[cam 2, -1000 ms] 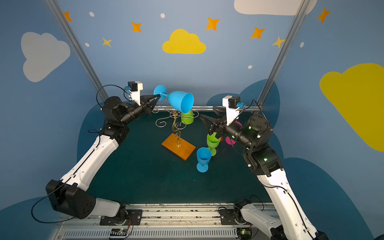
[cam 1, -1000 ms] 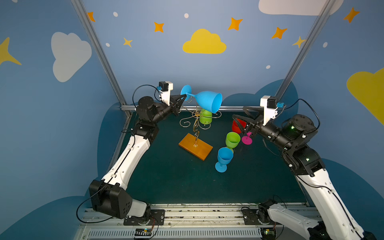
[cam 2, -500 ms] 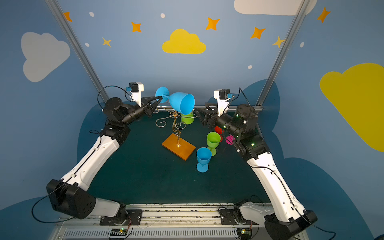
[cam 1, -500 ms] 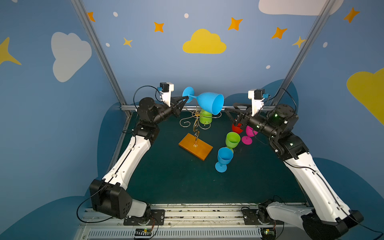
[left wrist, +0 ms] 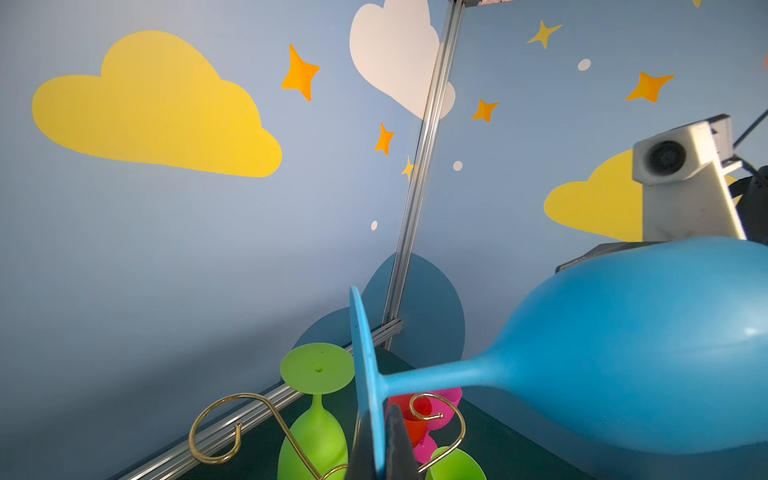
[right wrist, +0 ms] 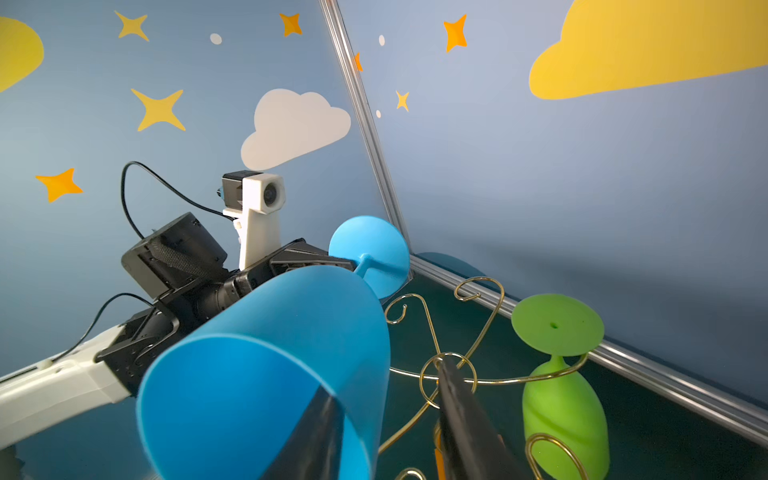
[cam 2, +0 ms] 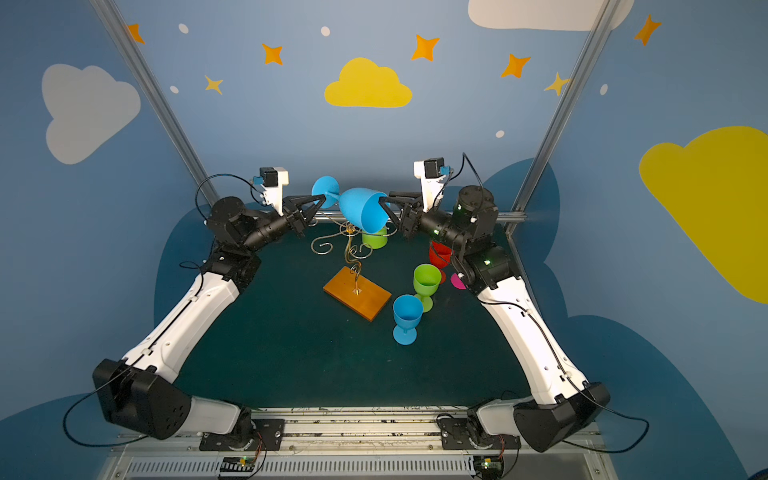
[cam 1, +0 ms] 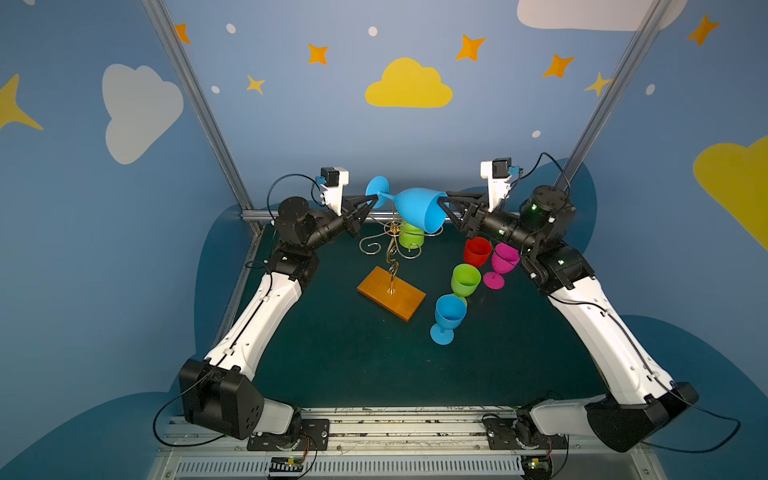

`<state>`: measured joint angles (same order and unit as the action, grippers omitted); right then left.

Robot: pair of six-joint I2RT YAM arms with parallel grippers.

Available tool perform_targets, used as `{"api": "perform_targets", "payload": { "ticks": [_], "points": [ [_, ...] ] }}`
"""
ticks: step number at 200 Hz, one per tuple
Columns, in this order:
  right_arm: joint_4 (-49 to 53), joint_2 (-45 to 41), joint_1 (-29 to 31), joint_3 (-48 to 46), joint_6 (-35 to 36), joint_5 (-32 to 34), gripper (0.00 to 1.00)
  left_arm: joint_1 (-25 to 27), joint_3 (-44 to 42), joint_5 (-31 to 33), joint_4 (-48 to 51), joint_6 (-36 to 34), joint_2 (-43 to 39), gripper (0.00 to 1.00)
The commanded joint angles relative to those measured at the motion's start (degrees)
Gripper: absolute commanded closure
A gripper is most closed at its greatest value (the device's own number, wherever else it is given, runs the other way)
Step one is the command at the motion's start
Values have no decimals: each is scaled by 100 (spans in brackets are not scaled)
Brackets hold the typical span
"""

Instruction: Take the wine glass off the wine glass rack

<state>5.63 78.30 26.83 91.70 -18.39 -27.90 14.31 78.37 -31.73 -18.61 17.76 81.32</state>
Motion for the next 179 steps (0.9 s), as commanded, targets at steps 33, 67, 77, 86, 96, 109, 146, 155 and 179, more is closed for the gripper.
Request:
{"api": "perform_targets", "payload": {
  "ticks": [33, 67, 77, 86, 96, 109, 146, 155, 179],
  "points": [
    [-159, 40, 50, 184, -150, -187, 100, 20, -56, -104, -267, -158, -214, 97],
    [-202, -175, 50, 48, -75, 2, 100, 20, -94, -16, -195, -308, -286, 82],
    [-216, -268, 36, -14, -19, 113, 100, 20, -157, 20, -237, -362, -333, 70],
    [-203, -345, 25, -66, 42, 200, 100, 20, -226, 78, -321, -375, -385, 52],
    [-194, -445, 3, -120, 81, 293, 100, 12, -296, 179, -335, -438, -459, 39],
    [-194, -562, -20, -190, 129, 389, 100, 1, -377, 307, -315, -540, -551, 26],
    [-65, -887, -62, -272, 344, 607, 100, -128, -718, 848, -378, -686, -837, 8],
    [-9, -969, -66, -295, 408, 634, 100, -242, -793, 1060, -393, -582, -894, 7],
    [295, -1054, -63, -251, 609, 493, 100, -736, -1026, 1472, -562, 65, -1002, 7]
  ]
}}
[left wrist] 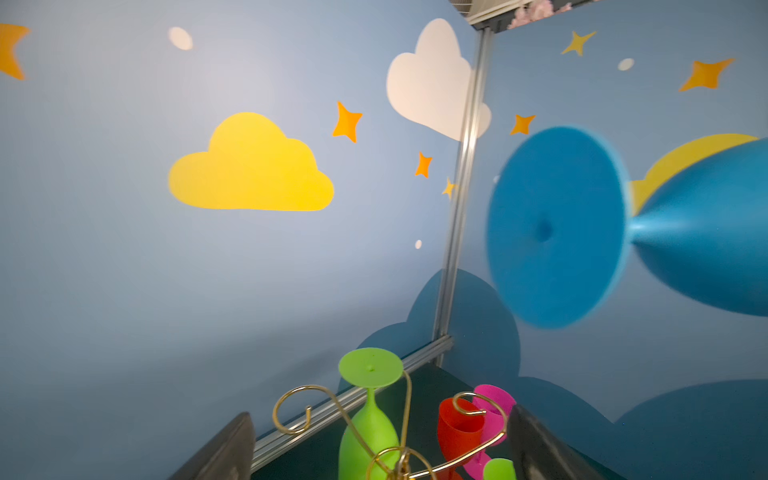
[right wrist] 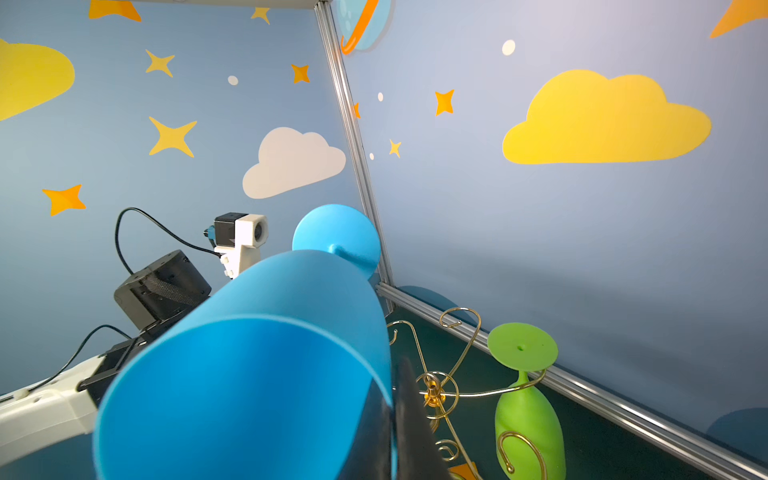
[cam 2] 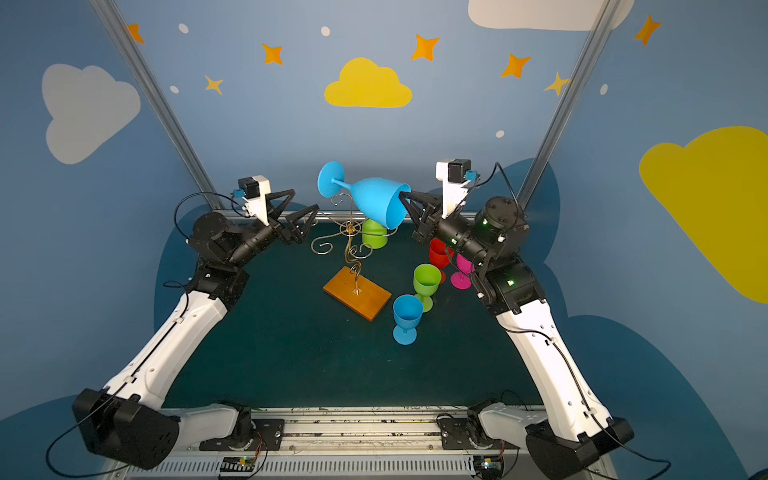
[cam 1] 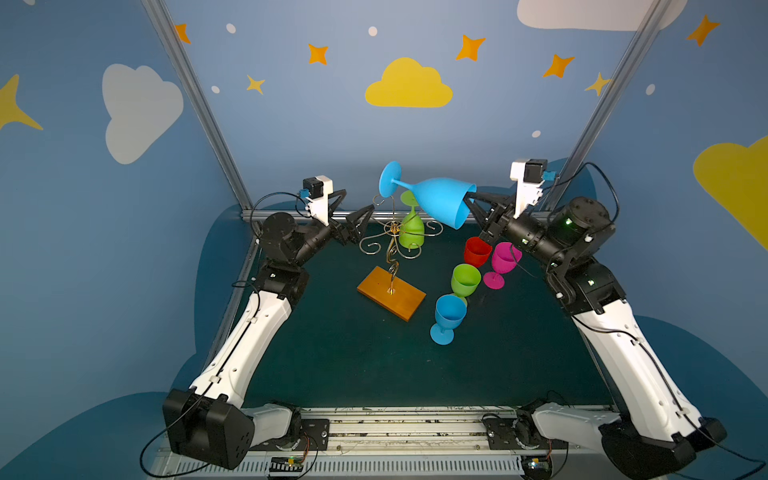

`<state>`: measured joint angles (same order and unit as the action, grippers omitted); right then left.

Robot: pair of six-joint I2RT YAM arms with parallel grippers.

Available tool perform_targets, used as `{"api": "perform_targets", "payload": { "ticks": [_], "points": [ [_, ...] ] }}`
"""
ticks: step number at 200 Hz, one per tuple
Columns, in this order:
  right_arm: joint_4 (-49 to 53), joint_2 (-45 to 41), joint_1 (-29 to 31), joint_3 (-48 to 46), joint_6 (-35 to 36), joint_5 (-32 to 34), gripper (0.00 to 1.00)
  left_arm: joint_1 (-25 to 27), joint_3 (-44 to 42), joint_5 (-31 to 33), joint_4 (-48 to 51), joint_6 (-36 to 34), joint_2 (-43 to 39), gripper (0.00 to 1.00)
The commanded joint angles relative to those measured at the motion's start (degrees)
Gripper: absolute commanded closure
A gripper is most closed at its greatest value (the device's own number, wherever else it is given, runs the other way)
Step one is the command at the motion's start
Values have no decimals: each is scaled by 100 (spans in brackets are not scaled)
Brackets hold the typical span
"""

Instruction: Take the wine glass off the wine glass rack

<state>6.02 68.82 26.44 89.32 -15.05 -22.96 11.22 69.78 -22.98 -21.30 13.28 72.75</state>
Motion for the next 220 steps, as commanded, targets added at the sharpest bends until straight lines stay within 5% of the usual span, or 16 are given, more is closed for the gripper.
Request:
{"api": "perform_targets", "payload": {
  "ticks": [1, 39, 85, 164, 220],
  "points": [
    [275, -105, -19, -8, 284, -26, 100, -450, -175, 613, -303, 546, -151, 7],
    [1137, -41, 322, 222, 841, -438, 100, -1305, -342, 604, -453, 1543, -143, 7],
    [2693, 138, 1104, 401, 1574, -398, 100, -1617, -362, 355, -608, 1851, -38, 7],
    [4312, 290, 1993, -264, 1854, 774, 100, -1733, -410, 258, -707, 2063, 64, 7],
    [4461, 782, 2317, -636, 1512, 1715, 100, -1778, -451, 293, -734, 2078, 24, 7]
  ]
}}
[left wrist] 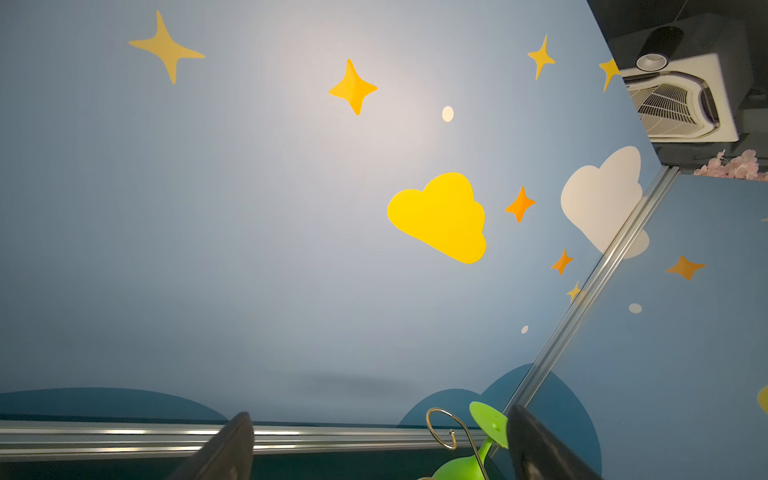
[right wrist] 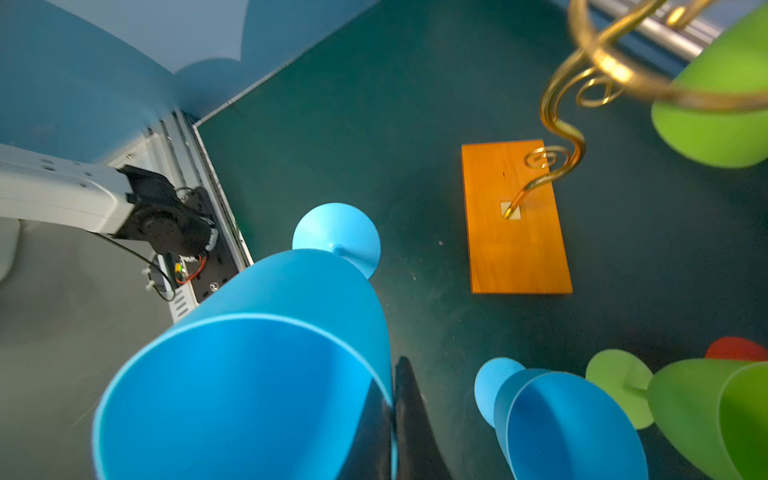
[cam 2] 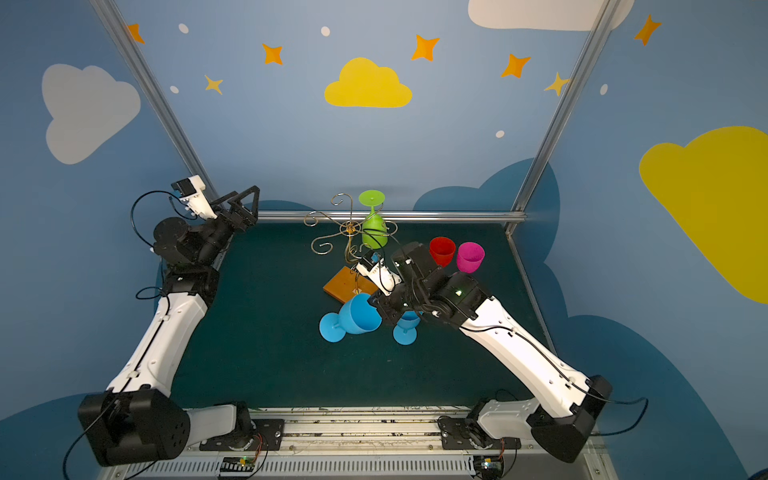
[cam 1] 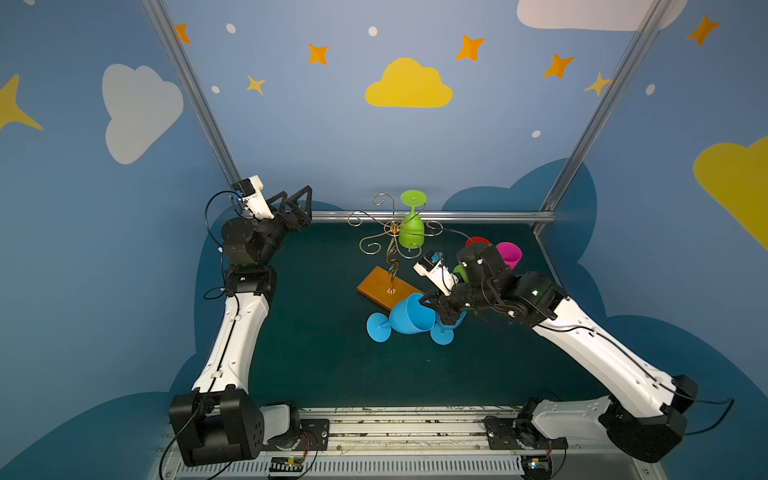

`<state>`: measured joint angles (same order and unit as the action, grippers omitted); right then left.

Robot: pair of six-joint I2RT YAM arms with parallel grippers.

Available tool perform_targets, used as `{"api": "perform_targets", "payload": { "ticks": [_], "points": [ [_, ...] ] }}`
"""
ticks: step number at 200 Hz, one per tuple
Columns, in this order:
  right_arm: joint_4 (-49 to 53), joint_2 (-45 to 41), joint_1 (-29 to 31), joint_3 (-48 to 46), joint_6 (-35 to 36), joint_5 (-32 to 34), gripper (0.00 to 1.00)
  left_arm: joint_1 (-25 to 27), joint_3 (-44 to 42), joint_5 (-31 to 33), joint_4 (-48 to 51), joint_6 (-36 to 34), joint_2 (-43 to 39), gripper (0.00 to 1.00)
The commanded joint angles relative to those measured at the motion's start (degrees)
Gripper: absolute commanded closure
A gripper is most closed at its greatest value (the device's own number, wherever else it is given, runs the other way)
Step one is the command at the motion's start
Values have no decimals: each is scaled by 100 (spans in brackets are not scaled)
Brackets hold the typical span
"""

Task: Take the wine glass off the wine glass rack
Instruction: 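Lower the blue glass with the right gripper and stand it upright on the table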

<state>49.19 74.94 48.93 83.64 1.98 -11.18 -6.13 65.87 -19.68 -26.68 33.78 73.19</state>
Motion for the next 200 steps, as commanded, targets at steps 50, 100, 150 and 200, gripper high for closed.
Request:
{"api": "perform_targets", "payload": {
  "ticks": [50, 100, 150, 200],
  "points": [
    [-126, 648, 67, -326, -590, 805, 100, -86, -67, -53, -209, 66, -15, 7],
    [273, 1110, 67, -142, -651, 1074, 100, -111, -127, -41, -226, 86, -55, 7],
    [1153, 1839, 69, 552, -1212, 1425, 100, -133, -134, -37, -228, 103, -68, 7],
    [1146, 2003, 70, 711, -1244, 1408, 93, -152, -135, -28, -228, 103, -94, 7]
  ]
}}
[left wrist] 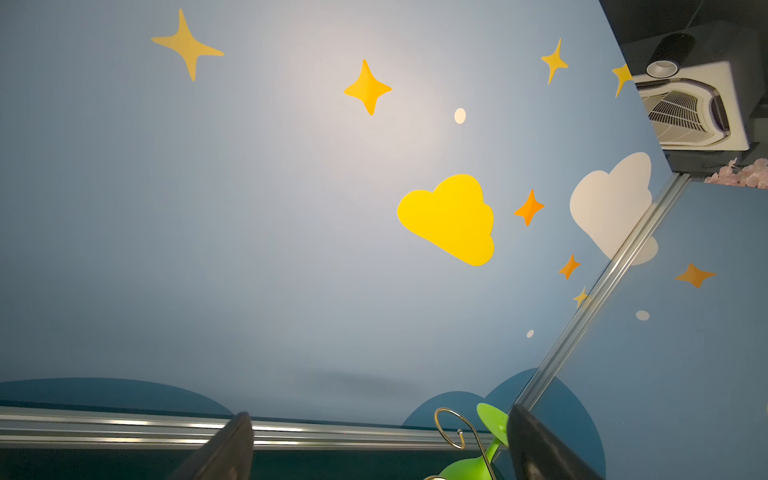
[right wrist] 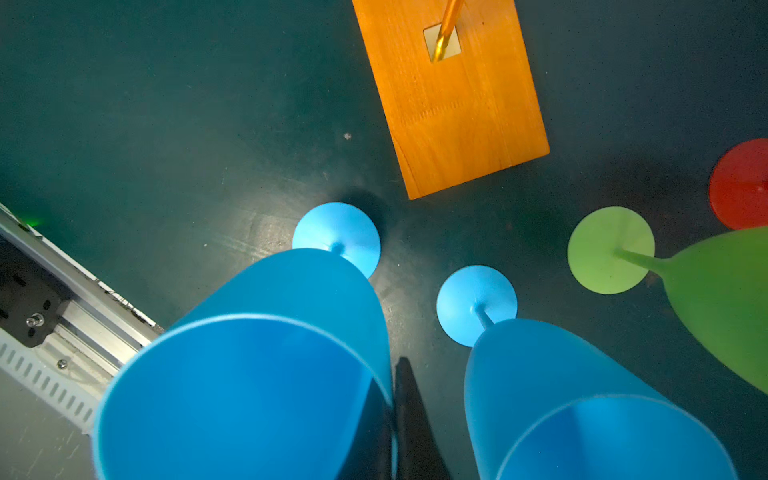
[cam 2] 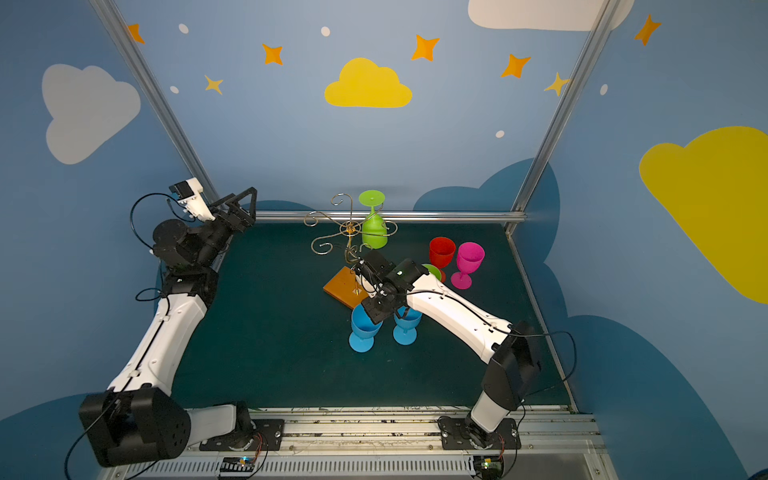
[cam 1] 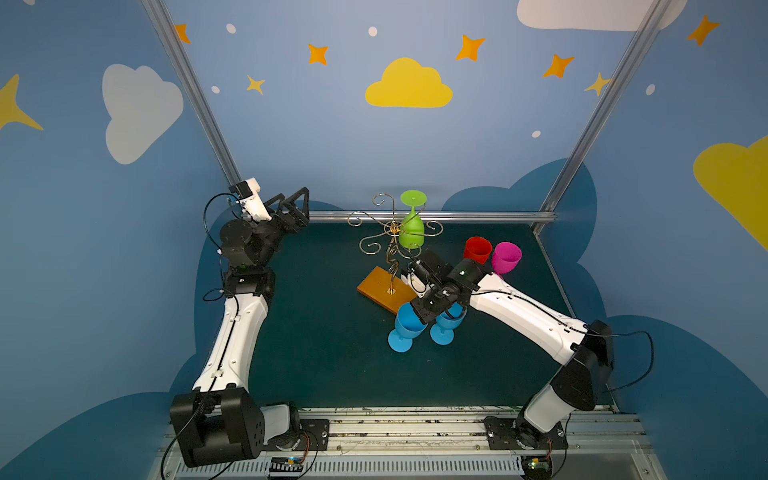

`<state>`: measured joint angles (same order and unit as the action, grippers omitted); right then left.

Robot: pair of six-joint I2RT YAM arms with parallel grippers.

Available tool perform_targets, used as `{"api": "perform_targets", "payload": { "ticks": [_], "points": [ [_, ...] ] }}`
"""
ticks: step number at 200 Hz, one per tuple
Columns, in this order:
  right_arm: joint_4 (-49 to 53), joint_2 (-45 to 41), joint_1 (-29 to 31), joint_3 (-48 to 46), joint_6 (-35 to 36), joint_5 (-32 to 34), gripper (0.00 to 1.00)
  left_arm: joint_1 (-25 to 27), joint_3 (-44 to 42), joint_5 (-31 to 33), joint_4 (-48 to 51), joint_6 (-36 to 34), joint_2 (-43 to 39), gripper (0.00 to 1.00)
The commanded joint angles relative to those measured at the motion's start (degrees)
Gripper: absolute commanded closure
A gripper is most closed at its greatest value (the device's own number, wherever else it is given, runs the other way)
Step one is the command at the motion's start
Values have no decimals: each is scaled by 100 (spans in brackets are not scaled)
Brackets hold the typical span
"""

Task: Take the wine glass off the wine glass rack
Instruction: 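Lower the blue glass with the right gripper and stand it upright on the table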

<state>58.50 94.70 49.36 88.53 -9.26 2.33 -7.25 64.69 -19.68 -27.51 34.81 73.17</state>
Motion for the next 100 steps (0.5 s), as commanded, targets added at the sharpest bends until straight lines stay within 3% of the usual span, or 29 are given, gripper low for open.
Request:
{"api": "perform_targets", "payload": {
  "ticks": [1, 46, 100],
  "points": [
    [219, 25, 23, 224, -116, 57, 92, -40, -17, -32, -143, 0, -88, 7],
    [-39, -266, -26, 169, -32, -48, 62, -61, -32, -28, -151, 4, -108, 6],
    [-466, -901, -324, -71, 12, -514, 56, -75, -40, -33, -161, 30, -153, 7]
  ]
}}
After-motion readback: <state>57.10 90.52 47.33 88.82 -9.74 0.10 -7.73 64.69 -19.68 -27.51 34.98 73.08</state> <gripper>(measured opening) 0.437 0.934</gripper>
